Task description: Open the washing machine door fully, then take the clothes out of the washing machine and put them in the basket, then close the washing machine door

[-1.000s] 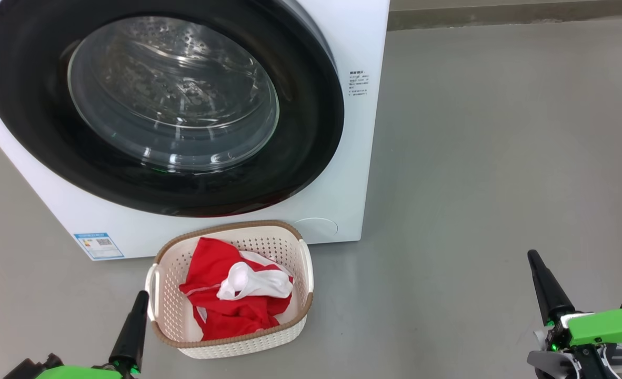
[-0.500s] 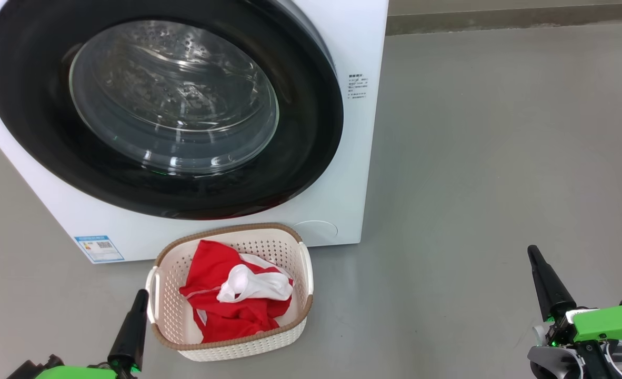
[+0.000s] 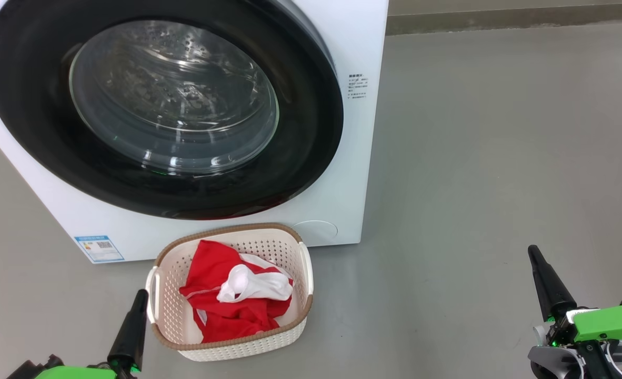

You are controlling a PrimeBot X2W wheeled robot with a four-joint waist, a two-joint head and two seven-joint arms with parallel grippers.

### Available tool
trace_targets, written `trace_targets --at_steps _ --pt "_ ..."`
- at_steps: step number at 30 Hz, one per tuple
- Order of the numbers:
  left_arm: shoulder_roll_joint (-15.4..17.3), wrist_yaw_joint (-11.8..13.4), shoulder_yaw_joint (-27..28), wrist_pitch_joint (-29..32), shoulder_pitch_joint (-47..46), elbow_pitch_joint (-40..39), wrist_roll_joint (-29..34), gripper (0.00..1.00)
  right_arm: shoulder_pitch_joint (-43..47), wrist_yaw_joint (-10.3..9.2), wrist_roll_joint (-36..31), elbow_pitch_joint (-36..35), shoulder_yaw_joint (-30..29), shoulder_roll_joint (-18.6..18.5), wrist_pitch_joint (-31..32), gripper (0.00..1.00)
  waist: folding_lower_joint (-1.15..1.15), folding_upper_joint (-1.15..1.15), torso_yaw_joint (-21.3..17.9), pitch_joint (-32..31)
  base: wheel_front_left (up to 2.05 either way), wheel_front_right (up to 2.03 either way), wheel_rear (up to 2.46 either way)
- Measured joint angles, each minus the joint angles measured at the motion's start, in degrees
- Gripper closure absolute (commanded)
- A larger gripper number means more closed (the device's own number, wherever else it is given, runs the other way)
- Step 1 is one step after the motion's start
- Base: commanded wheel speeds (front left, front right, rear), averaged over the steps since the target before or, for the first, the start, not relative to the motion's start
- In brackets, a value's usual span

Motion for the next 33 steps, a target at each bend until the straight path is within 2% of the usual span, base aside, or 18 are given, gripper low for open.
trace_targets --at_steps 33 --pt "-0.24 0.00 0.36 0.23 0.00 0.03 0.02 1.00 -0.01 0.00 -0.03 0.01 -0.27 0.10 0.32 1.00 0.00 0.00 0.00 0.00 0.00 0.00 0.00"
